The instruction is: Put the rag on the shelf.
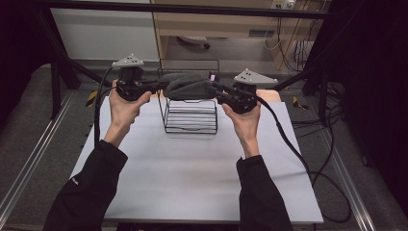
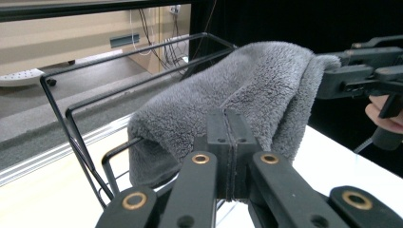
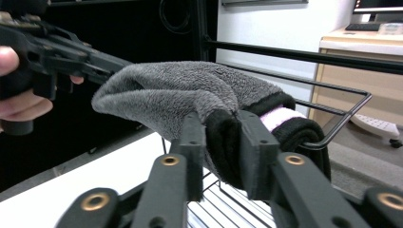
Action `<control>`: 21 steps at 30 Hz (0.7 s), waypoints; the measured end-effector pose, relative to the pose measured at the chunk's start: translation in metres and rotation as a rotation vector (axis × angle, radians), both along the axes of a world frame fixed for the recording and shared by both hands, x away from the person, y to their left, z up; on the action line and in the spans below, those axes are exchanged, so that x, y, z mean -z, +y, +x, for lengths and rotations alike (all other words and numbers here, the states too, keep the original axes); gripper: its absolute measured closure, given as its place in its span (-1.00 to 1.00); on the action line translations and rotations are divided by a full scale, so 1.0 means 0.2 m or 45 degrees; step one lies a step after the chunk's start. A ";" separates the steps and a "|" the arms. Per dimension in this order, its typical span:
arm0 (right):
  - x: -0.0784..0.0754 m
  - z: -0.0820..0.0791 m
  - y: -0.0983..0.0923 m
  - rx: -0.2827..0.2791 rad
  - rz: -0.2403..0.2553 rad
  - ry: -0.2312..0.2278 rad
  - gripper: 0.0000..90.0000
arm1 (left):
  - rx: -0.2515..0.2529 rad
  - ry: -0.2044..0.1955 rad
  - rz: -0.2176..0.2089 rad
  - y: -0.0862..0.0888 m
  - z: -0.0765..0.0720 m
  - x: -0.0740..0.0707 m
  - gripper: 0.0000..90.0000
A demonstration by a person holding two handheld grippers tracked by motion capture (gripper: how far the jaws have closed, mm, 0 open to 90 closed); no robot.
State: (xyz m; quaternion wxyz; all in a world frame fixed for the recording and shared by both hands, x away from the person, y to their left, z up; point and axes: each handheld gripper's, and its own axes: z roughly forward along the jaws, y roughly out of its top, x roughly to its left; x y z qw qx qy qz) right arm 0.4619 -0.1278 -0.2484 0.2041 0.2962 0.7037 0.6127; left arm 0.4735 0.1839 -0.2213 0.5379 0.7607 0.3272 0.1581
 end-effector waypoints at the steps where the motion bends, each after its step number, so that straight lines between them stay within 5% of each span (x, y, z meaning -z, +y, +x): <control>1: 0.00 0.00 0.00 -0.002 0.005 0.004 0.47 | 0.002 0.001 0.006 0.00 0.00 0.00 0.99; 4: -0.01 -0.01 -0.02 0.003 0.007 0.010 0.24 | 0.004 -0.002 0.032 -0.01 -0.01 0.02 0.99; 12: -0.06 -0.02 -0.04 0.021 0.035 -0.001 0.11 | 0.007 0.018 0.073 -0.02 0.00 0.07 0.99; 14: -0.07 -0.02 -0.04 0.016 0.036 -0.007 0.16 | 0.004 0.025 0.086 -0.03 0.01 0.09 0.99; 21: -0.06 0.00 -0.01 -0.020 -0.011 0.075 0.87 | -0.004 0.028 0.101 -0.04 0.02 0.14 0.99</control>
